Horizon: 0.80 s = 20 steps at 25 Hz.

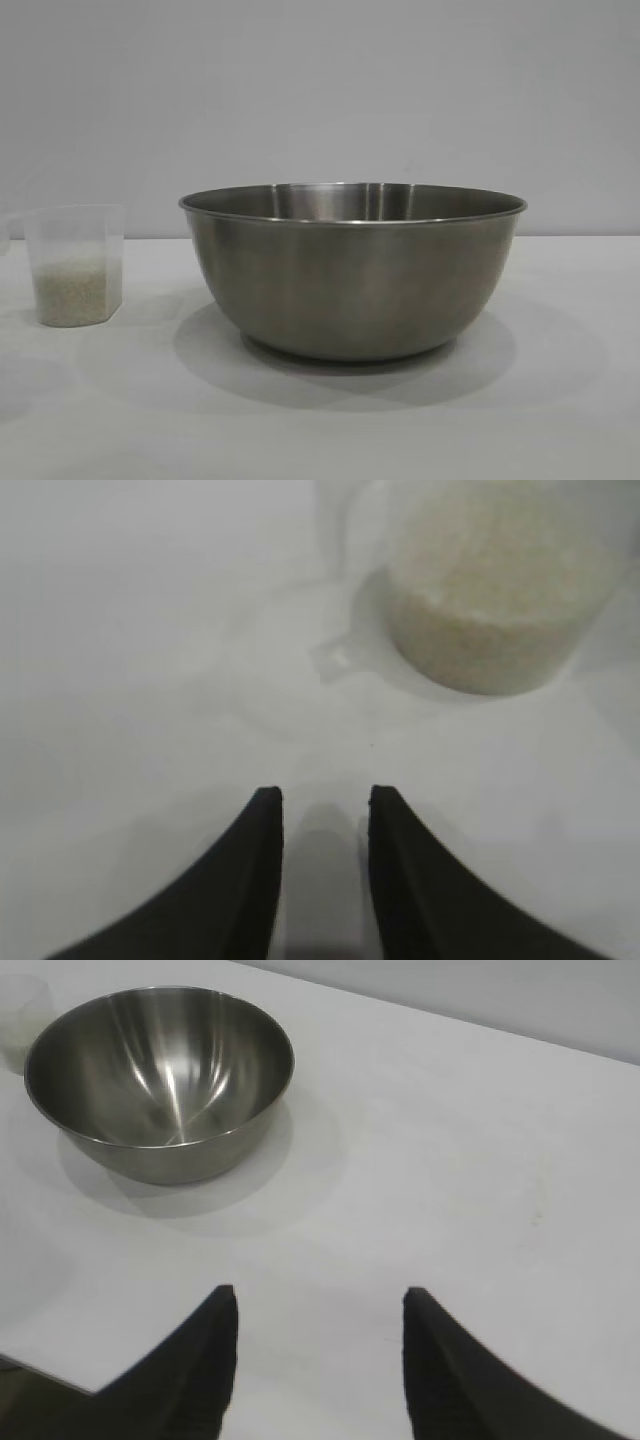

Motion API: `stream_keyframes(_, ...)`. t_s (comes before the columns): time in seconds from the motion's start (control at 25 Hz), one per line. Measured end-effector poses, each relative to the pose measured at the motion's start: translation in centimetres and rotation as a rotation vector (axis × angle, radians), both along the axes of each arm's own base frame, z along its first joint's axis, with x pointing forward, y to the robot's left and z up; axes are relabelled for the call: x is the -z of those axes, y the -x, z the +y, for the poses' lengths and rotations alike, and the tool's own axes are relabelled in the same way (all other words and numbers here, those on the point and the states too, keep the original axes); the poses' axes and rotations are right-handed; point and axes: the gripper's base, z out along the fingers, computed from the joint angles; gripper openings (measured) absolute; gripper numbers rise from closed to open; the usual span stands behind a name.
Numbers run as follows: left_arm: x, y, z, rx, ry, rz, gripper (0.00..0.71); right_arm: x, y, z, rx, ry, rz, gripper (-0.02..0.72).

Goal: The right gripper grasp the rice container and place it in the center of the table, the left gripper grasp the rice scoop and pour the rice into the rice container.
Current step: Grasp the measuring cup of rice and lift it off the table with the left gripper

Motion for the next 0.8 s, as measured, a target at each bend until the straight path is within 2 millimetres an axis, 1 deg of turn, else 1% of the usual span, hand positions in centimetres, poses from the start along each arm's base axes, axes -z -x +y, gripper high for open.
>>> stream_keyframes(0.2,-0.5,-1.7,-0.4,-0.007,0.022,-0.057,0.181,0.0,0.0,0.0,0.0,0.0,0.0,0.356)
stream_keyframes(0.52,-0.8,-3.7,-0.9,-0.007,0.036,-0.118,0.181,0.0,0.0,0.0,0.0,0.0,0.0,0.356)
stream_keyframes(0.8,-0.1,-5.5,-1.4,-0.001,0.041,-0.135,0.181,0.0,0.0,0.0,0.0,0.0,0.0,0.356)
